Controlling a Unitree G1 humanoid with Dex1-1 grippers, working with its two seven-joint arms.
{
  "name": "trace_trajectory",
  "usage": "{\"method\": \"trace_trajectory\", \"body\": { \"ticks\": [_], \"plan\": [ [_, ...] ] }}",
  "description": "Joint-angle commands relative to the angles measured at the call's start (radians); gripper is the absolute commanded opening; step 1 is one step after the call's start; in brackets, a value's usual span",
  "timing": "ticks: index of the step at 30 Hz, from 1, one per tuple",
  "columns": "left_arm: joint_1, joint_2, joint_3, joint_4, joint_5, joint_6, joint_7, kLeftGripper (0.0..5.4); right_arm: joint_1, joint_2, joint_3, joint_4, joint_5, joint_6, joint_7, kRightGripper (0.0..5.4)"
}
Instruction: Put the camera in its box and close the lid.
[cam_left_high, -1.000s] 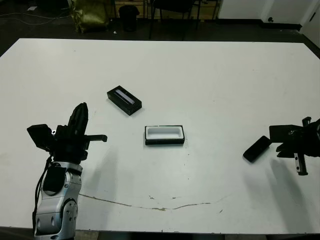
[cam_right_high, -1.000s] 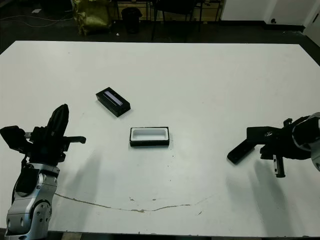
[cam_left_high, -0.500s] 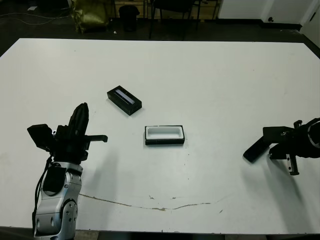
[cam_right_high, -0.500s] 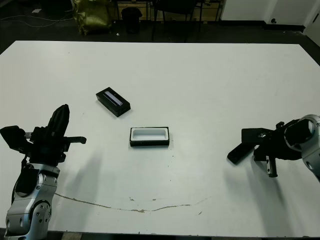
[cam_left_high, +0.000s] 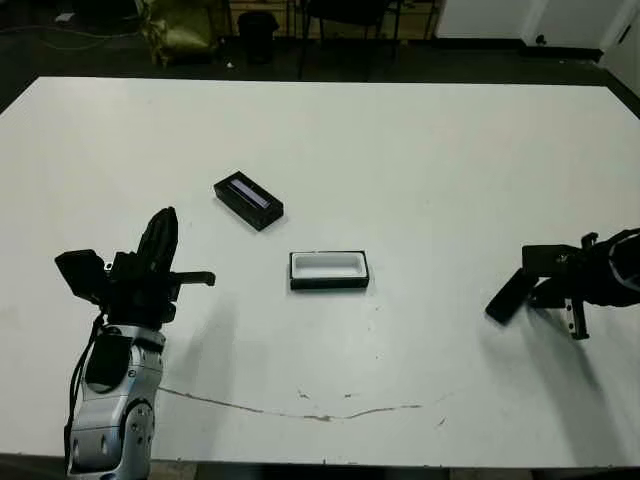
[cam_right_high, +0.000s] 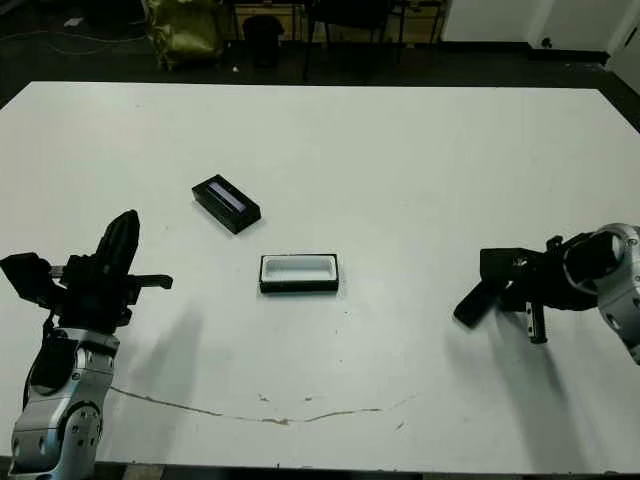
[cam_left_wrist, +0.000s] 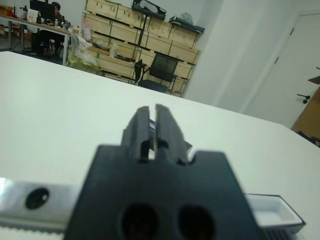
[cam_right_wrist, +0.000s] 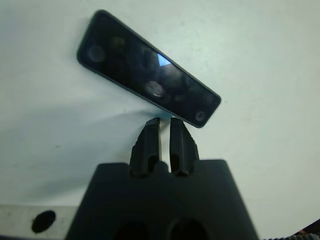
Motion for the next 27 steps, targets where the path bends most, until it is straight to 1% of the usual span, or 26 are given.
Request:
{"method": "trace_trajectory", "body": {
  "ticks": [1, 3, 7, 11, 15, 20, 22, 24, 27],
  "plan": [
    [0.018, 0.007, -0.004, 0.007, 0.006, 0.016, 0.007, 0.00, 0.012, 0.034, 0.013, 0.039, 0.000, -0.013, -0.010, 0.01],
    [0.018, 0.007, -0.005, 0.009, 0.005, 0.014, 0.003, 0.00, 0.003, 0.044, 0.016, 0.058, 0.001, -0.022, -0.009, 0.01],
    [0.023, 0.006, -0.010, -0.001, 0.010, 0.024, 0.013, 0.00, -0.024, 0.076, 0.030, 0.081, -0.006, -0.005, -0.004, 0.01],
    [0.026, 0.007, -0.012, -0.006, 0.009, 0.026, 0.019, 0.00, -0.022, 0.099, 0.035, 0.083, -0.008, -0.025, -0.019, 0.01],
    [0.024, 0.008, -0.008, 0.008, 0.000, 0.011, 0.005, 0.00, -0.027, 0.117, 0.046, 0.093, -0.017, -0.030, -0.027, 0.01],
    [0.024, 0.012, -0.010, 0.008, 0.012, 0.009, 0.006, 0.00, -0.036, 0.131, 0.044, 0.111, 0.002, -0.067, -0.009, 0.01],
    [0.024, 0.011, -0.010, 0.005, 0.013, 0.014, 0.010, 0.00, -0.039, 0.134, 0.044, 0.107, 0.006, -0.058, 0.001, 0.01],
    [0.024, 0.011, -0.009, 0.005, 0.011, 0.016, 0.010, 0.00, -0.041, 0.137, 0.047, 0.096, 0.002, -0.022, 0.011, 0.01],
    [0.023, 0.007, -0.007, 0.007, 0.002, 0.015, 0.007, 0.00, -0.044, 0.137, 0.055, 0.080, -0.005, 0.000, 0.021, 0.01]
  ]
}}
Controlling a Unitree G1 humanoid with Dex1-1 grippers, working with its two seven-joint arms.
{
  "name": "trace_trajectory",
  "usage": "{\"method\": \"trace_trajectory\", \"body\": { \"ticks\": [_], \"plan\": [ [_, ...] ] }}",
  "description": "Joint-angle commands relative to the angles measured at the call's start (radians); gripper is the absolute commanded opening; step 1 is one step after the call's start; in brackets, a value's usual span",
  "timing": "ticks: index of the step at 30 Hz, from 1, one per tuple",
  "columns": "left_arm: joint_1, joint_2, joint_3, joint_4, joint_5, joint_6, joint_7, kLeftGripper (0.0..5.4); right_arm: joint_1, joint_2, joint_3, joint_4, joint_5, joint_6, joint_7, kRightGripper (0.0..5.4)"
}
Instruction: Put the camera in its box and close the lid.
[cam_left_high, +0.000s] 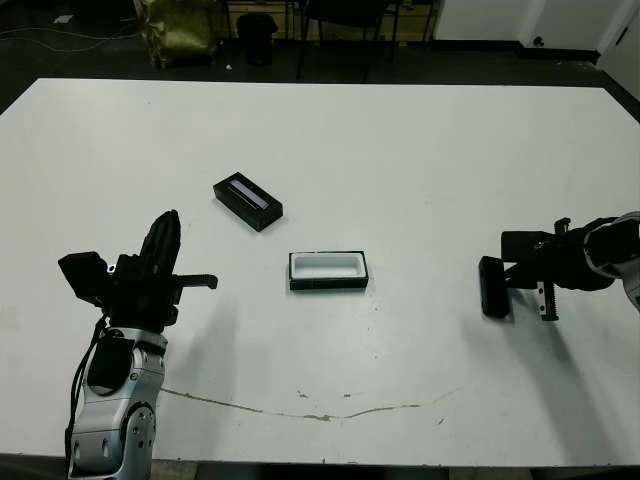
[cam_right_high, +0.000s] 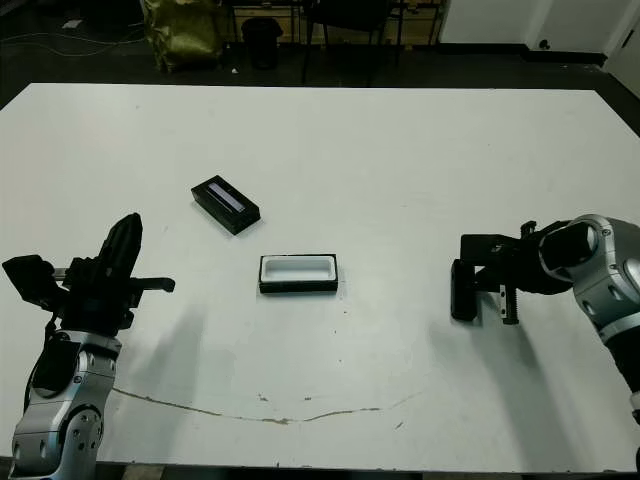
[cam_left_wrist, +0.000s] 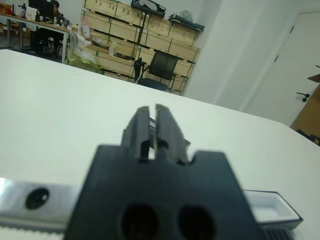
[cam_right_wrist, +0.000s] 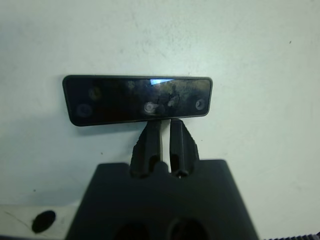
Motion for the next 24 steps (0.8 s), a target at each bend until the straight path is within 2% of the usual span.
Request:
{"method": "trace_trajectory", "body": {
  "ticks": [1, 4, 8, 16, 24],
  "plan": [
    [0.012, 0.007, 0.003, 0.011, 0.003, 0.012, 0.007, 0.00, 0.036, 0.027, 0.040, -0.006, -0.003, 0.013, 0.027, 0.01],
    [0.015, 0.006, -0.002, 0.002, 0.008, 0.016, 0.014, 0.00, 0.043, 0.023, 0.038, -0.019, 0.004, -0.017, 0.019, 0.01],
    [0.009, 0.011, 0.004, 0.022, -0.004, 0.001, -0.009, 0.00, 0.033, 0.036, 0.039, -0.020, 0.014, 0.025, 0.037, 0.01],
    [0.010, 0.007, 0.002, 0.014, 0.001, 0.010, 0.004, 0.00, 0.016, 0.061, 0.046, -0.033, 0.001, 0.025, 0.021, 0.01],
    [0.006, 0.008, 0.001, 0.025, 0.000, -0.006, -0.005, 0.00, -0.012, 0.096, 0.047, -0.010, 0.011, -0.027, 0.013, 0.01]
  ]
}}
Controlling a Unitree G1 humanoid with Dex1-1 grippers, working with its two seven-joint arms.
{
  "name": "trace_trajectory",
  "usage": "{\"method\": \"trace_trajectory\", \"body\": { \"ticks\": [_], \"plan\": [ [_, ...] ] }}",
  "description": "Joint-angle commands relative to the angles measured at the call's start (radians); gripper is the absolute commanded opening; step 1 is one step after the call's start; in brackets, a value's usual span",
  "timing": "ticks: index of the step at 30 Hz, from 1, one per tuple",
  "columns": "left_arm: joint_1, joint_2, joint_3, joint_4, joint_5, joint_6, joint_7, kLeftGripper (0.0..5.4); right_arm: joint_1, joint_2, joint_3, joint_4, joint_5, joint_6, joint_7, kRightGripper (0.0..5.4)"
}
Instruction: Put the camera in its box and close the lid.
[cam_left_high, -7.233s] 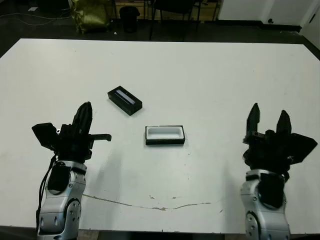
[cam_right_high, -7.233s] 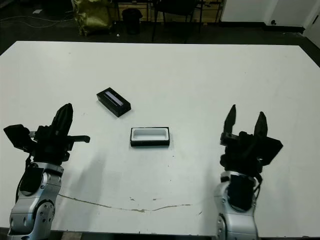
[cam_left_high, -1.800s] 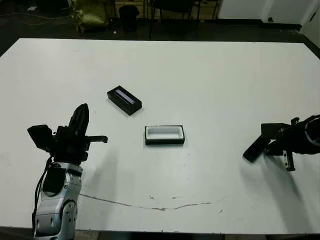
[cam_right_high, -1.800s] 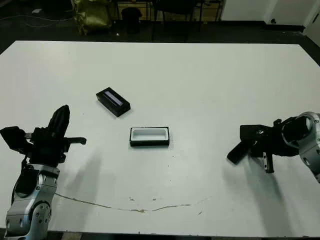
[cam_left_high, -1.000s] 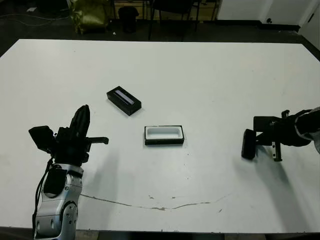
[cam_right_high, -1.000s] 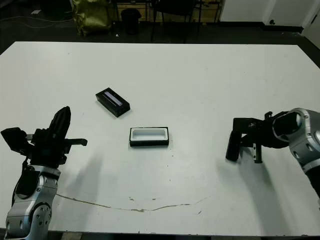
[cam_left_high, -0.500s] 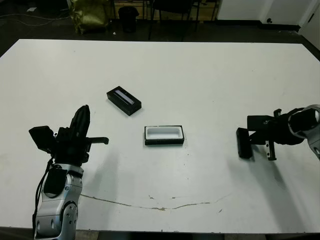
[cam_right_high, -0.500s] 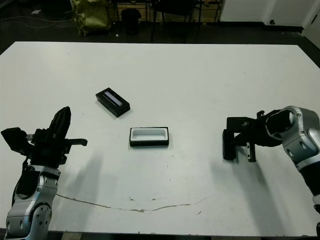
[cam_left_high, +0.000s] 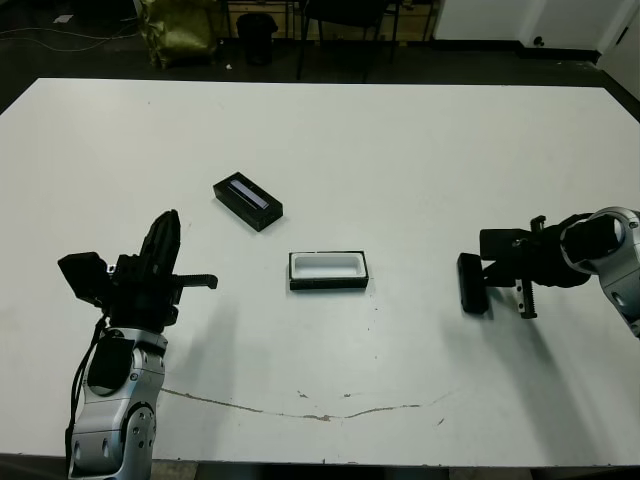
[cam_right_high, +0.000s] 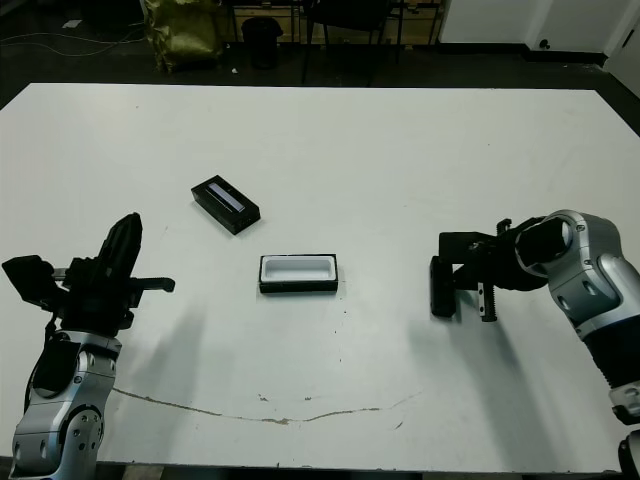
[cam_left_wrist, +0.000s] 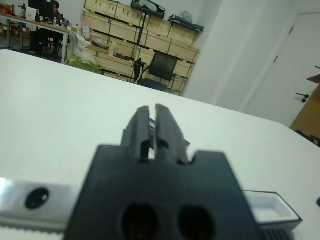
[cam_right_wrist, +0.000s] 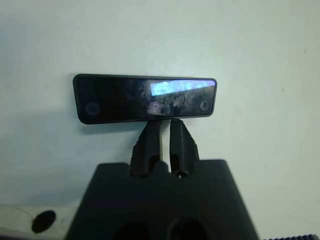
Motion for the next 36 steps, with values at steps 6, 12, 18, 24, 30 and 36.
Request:
{"method": "trace_trajectory", "body": {
  "ticks": [6, 12, 18, 24, 30, 36],
  "plan": [
    [0.008, 0.008, 0.002, 0.011, 0.003, 0.014, 0.006, 0.00, -0.023, 0.067, 0.052, 0.077, -0.011, -0.052, -0.005, 0.01],
    [0.012, 0.006, -0.001, 0.008, 0.009, 0.014, 0.010, 0.00, -0.063, 0.097, 0.085, 0.090, -0.048, -0.027, -0.011, 0.01],
    [0.014, 0.007, -0.001, 0.010, 0.006, 0.009, 0.006, 0.00, -0.084, 0.119, 0.100, 0.125, -0.081, -0.042, -0.044, 0.01],
    [0.017, 0.004, -0.001, 0.003, 0.000, 0.023, 0.013, 0.00, -0.096, 0.133, 0.103, 0.178, -0.101, -0.049, -0.087, 0.01],
    [0.017, 0.008, -0.001, 0.014, 0.003, 0.010, 0.003, 0.00, -0.090, 0.138, 0.100, 0.212, -0.096, -0.072, -0.121, 0.01],
    [0.018, 0.004, -0.006, 0.016, 0.013, -0.003, 0.004, 0.00, -0.090, 0.155, 0.091, 0.222, -0.083, -0.071, -0.132, 0.01]
  ]
}}
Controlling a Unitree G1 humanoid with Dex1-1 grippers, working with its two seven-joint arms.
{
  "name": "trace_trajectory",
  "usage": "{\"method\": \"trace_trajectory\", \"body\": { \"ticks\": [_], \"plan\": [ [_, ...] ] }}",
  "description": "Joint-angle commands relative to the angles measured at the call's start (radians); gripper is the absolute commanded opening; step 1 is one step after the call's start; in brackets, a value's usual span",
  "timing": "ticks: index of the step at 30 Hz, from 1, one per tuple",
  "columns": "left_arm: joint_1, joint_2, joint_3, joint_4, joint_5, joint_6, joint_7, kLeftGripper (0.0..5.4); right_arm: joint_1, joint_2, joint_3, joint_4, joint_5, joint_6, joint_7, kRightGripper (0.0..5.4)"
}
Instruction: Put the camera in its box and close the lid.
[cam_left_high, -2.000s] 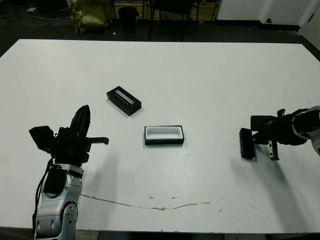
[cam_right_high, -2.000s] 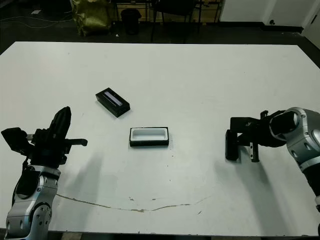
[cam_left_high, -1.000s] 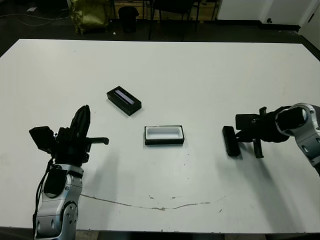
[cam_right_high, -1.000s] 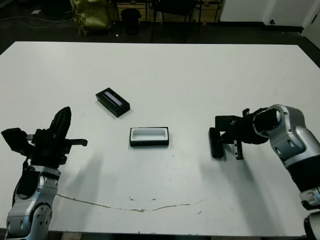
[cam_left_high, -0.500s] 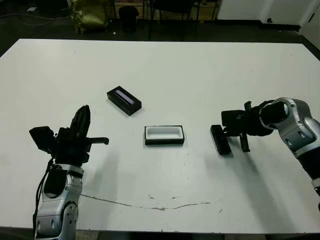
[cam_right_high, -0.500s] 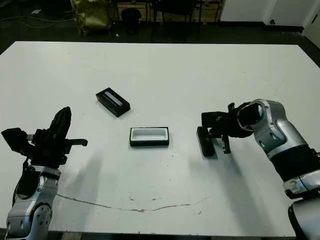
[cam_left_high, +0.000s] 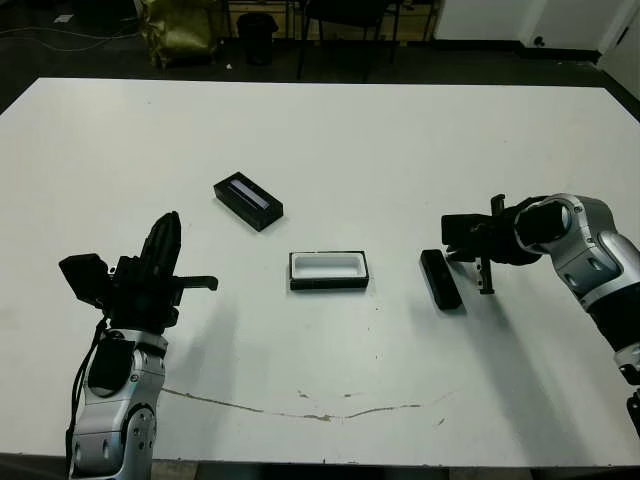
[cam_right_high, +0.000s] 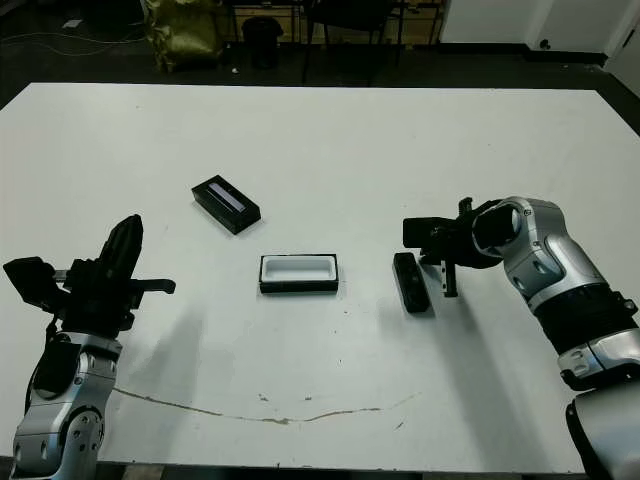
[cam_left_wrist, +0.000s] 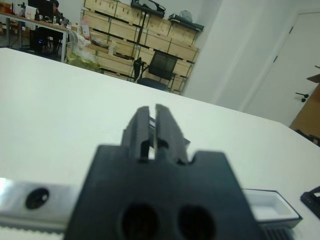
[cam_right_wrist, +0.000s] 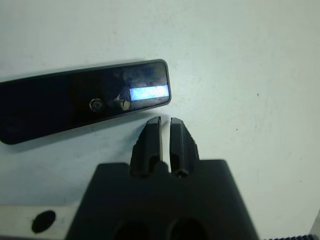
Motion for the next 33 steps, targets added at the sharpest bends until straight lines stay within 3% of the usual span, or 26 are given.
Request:
{"method": "trace_trajectory", "body": {
  "ticks": [1, 17, 23, 26, 30, 33],
  "plan": [
    [0.012, 0.005, -0.002, 0.015, 0.005, 0.006, 0.002, 0.00, 0.044, 0.029, 0.017, 0.032, 0.004, 0.005, 0.004, 0.01],
    [0.014, 0.004, -0.007, 0.028, 0.006, -0.015, -0.002, 0.00, 0.033, 0.078, 0.006, 0.056, 0.065, -0.035, 0.027, 0.01],
    [0.013, 0.004, -0.007, 0.039, -0.002, -0.025, -0.010, 0.00, 0.026, 0.088, 0.014, 0.031, 0.055, 0.034, 0.029, 0.01],
    [0.016, 0.004, -0.007, 0.031, 0.003, -0.016, -0.002, 0.00, 0.042, 0.081, -0.006, 0.003, 0.032, 0.096, -0.042, 0.01],
    [0.019, 0.003, -0.008, 0.027, 0.004, -0.014, 0.001, 0.00, 0.102, 0.065, -0.092, 0.012, 0.031, 0.052, -0.255, 0.01],
    [0.020, 0.002, -0.011, 0.023, 0.008, -0.006, 0.009, 0.00, 0.130, 0.063, -0.142, 0.005, 0.022, 0.070, -0.379, 0.01]
  ]
}}
